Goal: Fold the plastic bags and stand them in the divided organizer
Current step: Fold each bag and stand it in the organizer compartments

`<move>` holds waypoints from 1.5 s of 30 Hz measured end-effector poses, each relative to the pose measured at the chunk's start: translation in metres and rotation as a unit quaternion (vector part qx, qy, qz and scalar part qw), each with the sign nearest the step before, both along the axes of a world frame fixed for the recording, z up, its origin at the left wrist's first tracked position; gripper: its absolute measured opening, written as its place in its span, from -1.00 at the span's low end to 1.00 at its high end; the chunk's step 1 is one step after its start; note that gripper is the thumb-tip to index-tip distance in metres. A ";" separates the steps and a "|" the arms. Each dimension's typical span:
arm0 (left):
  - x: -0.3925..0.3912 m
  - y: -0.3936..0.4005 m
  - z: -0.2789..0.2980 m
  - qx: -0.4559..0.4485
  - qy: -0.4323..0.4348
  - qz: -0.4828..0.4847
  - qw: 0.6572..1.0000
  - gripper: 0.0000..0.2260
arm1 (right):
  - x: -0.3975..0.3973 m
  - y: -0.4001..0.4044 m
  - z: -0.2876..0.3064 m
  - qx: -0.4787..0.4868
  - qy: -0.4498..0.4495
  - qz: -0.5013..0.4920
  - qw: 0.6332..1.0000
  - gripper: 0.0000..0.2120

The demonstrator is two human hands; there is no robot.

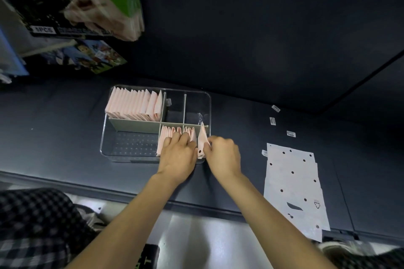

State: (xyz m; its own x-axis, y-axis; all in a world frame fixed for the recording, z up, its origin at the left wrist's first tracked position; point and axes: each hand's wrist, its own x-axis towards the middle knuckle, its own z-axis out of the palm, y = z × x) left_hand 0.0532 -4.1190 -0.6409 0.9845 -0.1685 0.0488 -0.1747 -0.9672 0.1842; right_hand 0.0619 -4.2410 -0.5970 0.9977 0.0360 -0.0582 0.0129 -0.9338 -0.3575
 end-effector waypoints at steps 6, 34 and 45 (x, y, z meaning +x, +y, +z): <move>-0.002 0.002 -0.002 -0.062 -0.019 0.022 0.998 -0.77 | 0.006 0.009 -0.003 -0.045 0.014 -0.003 0.999 -0.82; -0.022 -0.029 0.011 -0.139 -0.126 -0.056 0.981 -0.83 | -0.099 -0.184 -0.043 0.042 0.067 0.011 0.997 -0.41; -0.089 -0.074 -0.030 -0.038 0.175 -0.202 0.963 -0.58 | -0.149 -0.240 -0.069 -0.012 0.025 0.073 0.997 -0.83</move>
State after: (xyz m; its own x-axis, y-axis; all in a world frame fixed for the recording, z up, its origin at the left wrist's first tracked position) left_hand -0.0360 -4.1929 -0.6707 0.7974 -0.5505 -0.2473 -0.4485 -0.8148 0.3675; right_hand -0.0869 -4.4808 -0.6662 0.9777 0.1790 -0.1102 0.1324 -0.9316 -0.3385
